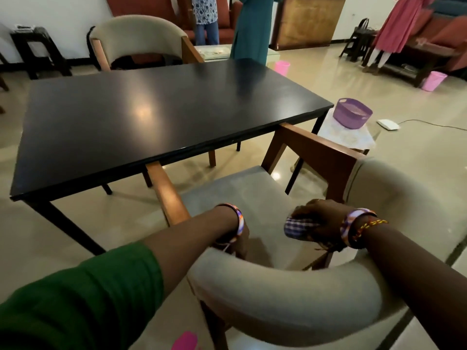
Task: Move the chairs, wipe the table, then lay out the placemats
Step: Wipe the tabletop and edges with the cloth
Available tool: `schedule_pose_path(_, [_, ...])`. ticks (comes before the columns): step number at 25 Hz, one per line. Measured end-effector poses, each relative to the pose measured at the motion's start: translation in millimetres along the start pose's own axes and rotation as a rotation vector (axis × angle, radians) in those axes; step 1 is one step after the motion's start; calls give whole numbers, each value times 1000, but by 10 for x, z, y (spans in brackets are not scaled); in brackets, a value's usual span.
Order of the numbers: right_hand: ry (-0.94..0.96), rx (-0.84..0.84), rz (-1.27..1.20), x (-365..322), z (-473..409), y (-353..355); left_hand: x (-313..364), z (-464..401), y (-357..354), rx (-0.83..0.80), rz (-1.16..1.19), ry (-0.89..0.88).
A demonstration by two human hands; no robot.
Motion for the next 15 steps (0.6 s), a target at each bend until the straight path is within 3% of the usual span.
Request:
schedule_pose_path(3, [-19, 43, 11, 399, 14, 208, 216, -329, -90, -43, -59, -125])
schedule_pose_path(5, [15, 103, -66, 653, 38, 412, 458, -554, -47, -120, 14, -84])
schedule_pose_path(7, [73, 156, -199, 947, 35, 659, 708, -584, 181, -62, 22, -21])
schedule_pose_path(11, [86, 352, -585, 1737, -331, 1087, 1157, -752, 613, -11, 324, 17])
schedule_pose_path(15, [202, 263, -843, 2123, -798, 1139, 1741, -970, 973, 110, 407, 105])
Point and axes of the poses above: each hand's wrist, its own z-axis away from the middle knuckle, its own y-axis out of the back of the hand, x = y × z, the point moved 4 cm from there along -z, towards the middle knuckle, and after that the axes turned 4 degrees about x, right-handed, at the moved point
